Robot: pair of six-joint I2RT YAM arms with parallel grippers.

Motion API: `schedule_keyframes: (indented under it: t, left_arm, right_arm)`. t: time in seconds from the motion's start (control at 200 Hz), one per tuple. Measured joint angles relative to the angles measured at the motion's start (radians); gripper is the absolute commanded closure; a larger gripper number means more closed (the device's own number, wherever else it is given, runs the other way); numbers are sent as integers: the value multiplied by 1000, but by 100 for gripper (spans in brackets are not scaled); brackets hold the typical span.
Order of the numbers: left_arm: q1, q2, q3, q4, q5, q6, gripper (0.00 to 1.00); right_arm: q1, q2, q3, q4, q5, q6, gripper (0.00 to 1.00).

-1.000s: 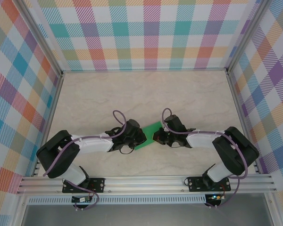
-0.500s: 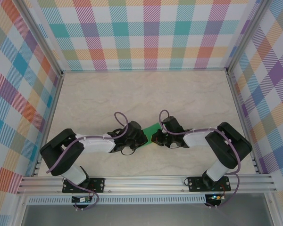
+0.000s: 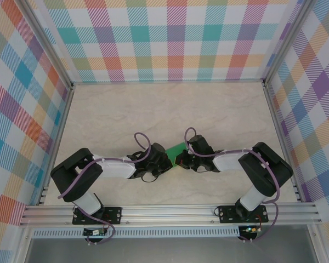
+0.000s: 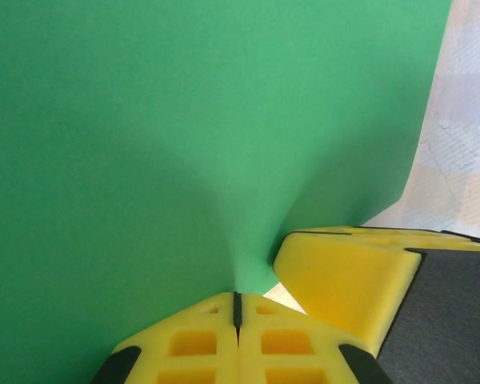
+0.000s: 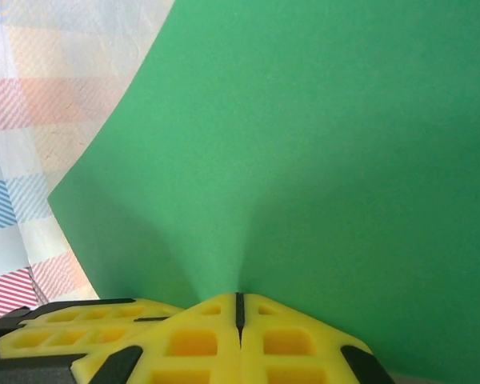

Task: Fold a paper plane with a square sheet of paper (pick it up from the middle)
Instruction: First fold in half a square sheet of paper at the center of the table.

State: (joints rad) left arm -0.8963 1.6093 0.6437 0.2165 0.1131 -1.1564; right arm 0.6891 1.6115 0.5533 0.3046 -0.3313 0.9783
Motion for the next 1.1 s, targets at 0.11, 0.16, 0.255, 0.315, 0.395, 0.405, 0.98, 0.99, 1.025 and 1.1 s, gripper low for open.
schedule_keyframes:
  t: [0.11,0.16,0.255,0.315,0.395,0.405,0.98,0.99,1.025,1.1]
  left_arm:
    - [0,3,0,0,0,-3,100]
    - [0,4,0,0,0,-3,100]
    - [0,7,0,-1,-2,-3,100]
    - [0,9,0,-3,-2,-3,100]
    - [0,16,0,-3,-2,-4,100]
    - [0,17,0,-3,-2,-4,100]
    - [0,29,16,-34,-3,-31,100]
    - [0,29,17,-35,-3,-31,100]
    - [0,31,21,-40,-3,-34,100]
    - [0,34,27,-45,-3,-41,100]
  right_arm:
    - [5,12,0,14,-5,0,99]
    - [7,21,0,15,-6,0,99]
    - [7,28,0,21,-10,0,100]
    - [7,29,0,23,-11,-1,100]
    - [7,31,0,25,-11,-1,100]
    - [7,31,0,25,-11,-1,100]
    - [4,8,2,-23,32,-97,100]
    - [2,7,2,-26,34,-101,100]
    - [-10,0,2,-37,36,-111,100]
    - [-49,-14,-7,-51,43,-134,100]
